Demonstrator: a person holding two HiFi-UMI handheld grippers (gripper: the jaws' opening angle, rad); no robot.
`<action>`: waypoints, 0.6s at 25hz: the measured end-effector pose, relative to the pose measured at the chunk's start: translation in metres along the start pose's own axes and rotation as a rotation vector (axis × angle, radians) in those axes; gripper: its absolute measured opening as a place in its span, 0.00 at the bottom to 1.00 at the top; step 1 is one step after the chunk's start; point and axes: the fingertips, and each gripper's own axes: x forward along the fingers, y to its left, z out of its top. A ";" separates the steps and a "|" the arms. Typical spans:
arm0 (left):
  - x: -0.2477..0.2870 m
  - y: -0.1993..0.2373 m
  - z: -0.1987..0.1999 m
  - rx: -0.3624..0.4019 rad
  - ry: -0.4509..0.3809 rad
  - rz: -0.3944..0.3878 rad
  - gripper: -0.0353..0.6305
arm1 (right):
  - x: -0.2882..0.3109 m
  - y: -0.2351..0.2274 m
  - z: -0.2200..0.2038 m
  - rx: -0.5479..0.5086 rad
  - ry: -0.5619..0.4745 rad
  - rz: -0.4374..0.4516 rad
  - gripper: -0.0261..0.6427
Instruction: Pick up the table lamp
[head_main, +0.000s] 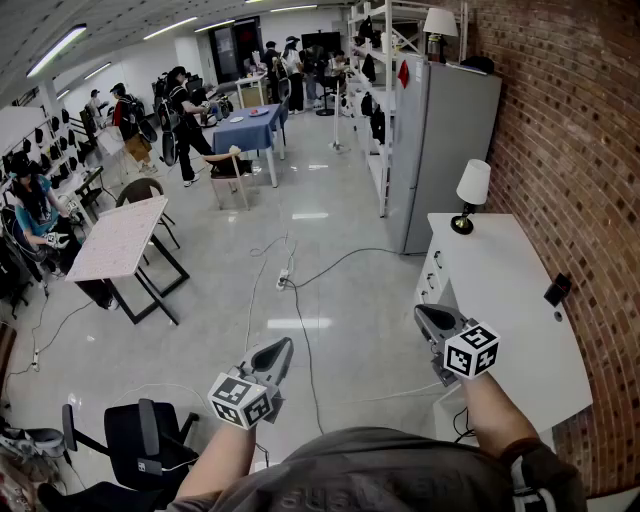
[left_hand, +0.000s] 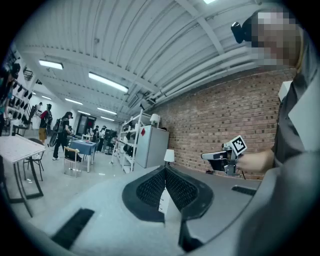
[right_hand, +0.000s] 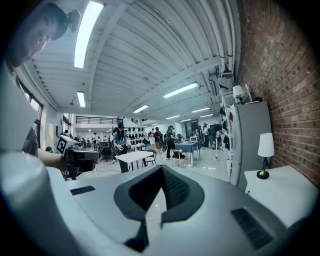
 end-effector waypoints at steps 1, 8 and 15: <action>0.001 -0.001 0.001 0.000 0.000 0.000 0.06 | -0.001 -0.001 0.001 0.001 0.001 0.000 0.03; 0.007 -0.008 0.003 -0.002 0.002 0.000 0.06 | -0.006 -0.007 0.002 0.003 0.001 0.002 0.03; 0.019 -0.017 -0.001 0.001 0.001 0.004 0.06 | -0.011 -0.020 0.001 0.002 -0.002 0.008 0.03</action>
